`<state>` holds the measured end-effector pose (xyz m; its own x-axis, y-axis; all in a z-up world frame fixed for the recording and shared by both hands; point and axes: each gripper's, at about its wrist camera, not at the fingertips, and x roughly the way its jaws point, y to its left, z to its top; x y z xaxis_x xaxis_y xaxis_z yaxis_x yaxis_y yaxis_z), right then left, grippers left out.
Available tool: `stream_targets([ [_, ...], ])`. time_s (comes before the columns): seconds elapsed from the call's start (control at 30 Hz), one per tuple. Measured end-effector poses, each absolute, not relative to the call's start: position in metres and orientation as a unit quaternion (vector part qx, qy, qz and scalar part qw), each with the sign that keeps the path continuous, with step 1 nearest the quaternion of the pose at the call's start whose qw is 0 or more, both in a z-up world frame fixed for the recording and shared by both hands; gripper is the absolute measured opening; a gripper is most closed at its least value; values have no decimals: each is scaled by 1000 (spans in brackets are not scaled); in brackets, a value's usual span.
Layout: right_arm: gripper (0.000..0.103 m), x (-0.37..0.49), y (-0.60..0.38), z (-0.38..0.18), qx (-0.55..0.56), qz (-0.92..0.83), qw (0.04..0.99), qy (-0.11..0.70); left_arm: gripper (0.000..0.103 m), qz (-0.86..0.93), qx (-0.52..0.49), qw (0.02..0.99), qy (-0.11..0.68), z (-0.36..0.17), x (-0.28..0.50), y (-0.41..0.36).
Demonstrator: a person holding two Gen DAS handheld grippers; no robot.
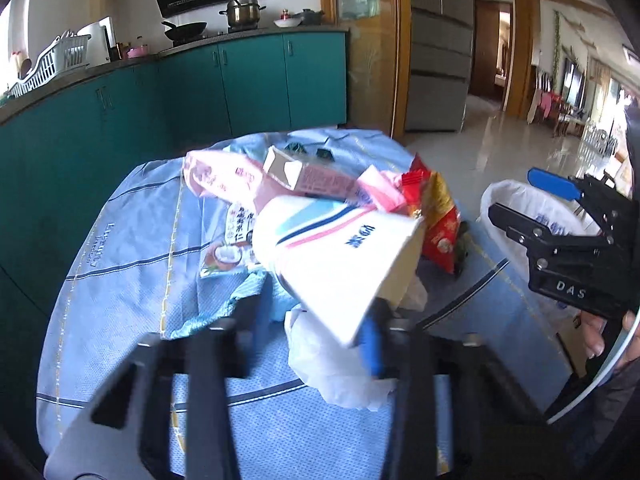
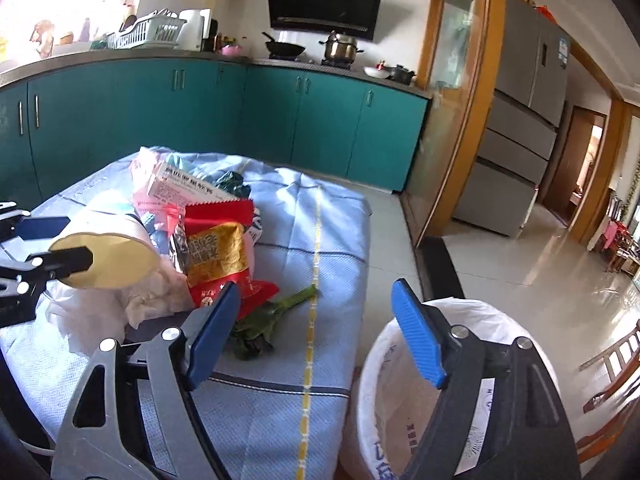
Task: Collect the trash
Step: 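Grasp the white paper cup with the left gripper while the right gripper grasps the red snack packet, then carry the cup and packet over the wastebasket and open both grippers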
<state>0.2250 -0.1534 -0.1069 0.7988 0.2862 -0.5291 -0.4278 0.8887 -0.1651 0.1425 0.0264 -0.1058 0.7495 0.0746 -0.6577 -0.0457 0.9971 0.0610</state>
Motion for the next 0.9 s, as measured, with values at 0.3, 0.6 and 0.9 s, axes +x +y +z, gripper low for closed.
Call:
stream_targets([
  [0.3,81,248,-119,-116,-129,260,915,280,8,65,-3,937,344,-106,138,50],
  [0.6,76,274,-86,-136,-135,285,897,309,7,88,-30,949,302,-85,119,72],
  [0.9,33,254,-91,-127,-119,323,890,299,7,99,-31,958,269,-67,105,73],
])
